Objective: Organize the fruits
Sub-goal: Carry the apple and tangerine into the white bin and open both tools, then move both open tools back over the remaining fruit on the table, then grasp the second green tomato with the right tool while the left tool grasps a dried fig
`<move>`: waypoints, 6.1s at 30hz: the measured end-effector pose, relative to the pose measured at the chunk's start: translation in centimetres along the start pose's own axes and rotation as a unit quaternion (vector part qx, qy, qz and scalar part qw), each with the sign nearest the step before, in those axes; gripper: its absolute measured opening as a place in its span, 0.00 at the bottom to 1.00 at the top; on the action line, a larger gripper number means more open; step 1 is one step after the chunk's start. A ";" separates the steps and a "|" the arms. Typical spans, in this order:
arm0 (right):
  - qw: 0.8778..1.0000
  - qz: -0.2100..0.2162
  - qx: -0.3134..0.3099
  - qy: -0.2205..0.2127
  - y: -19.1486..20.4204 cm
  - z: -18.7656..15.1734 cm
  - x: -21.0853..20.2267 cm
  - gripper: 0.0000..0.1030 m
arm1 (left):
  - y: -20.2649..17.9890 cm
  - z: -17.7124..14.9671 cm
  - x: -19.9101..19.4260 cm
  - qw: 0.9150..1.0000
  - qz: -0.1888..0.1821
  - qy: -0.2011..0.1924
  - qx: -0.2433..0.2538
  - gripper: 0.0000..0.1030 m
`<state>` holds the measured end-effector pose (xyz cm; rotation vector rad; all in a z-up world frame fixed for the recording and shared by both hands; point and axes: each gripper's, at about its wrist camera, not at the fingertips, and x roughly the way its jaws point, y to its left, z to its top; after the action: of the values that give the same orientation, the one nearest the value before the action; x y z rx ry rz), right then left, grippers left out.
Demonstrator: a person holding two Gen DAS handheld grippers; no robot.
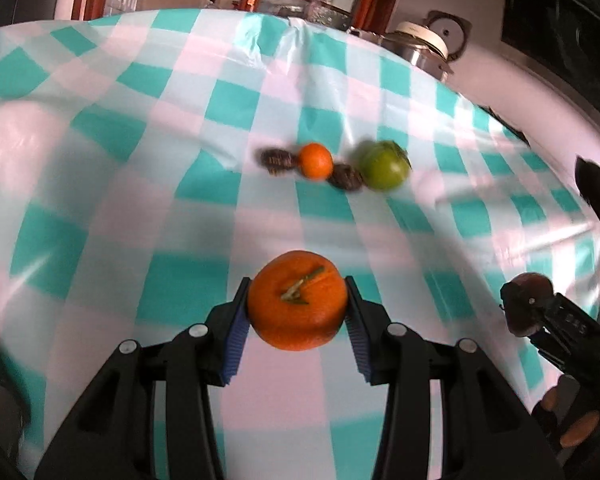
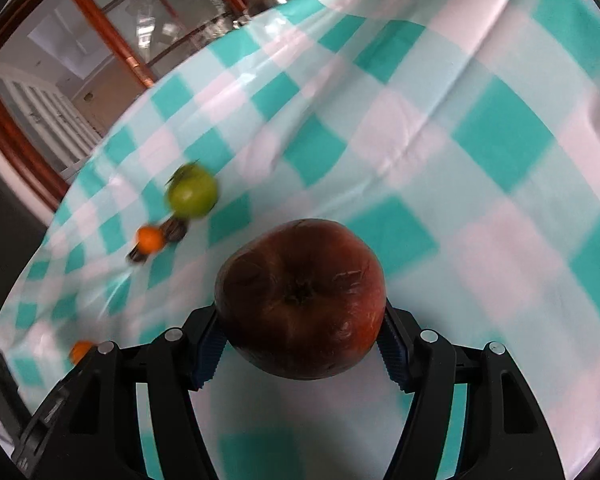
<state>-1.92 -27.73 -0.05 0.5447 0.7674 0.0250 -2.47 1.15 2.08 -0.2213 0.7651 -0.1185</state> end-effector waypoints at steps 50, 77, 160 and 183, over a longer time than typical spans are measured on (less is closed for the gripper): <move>0.966 -0.255 0.042 0.027 -32.7 -21.9 -27.5 0.63 | -35.5 -34.8 -11.4 0.783 -0.254 0.177 0.540 0.43; 0.909 -0.342 0.072 0.227 -39.8 -24.9 -22.7 0.67 | -38.3 -48.9 -5.1 0.628 -0.273 0.338 0.646 0.70; 0.998 -0.024 0.046 -0.033 5.8 6.1 10.4 0.60 | 3.6 7.4 6.2 0.999 -0.025 -0.012 -0.019 0.98; 0.999 0.006 0.014 -0.037 6.1 5.1 8.6 0.60 | 1.2 13.2 14.7 0.982 0.003 0.067 0.177 0.40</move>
<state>8.80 -22.99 0.20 0.5738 0.6922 0.0051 17.27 1.59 1.14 0.1276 0.8634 -0.2635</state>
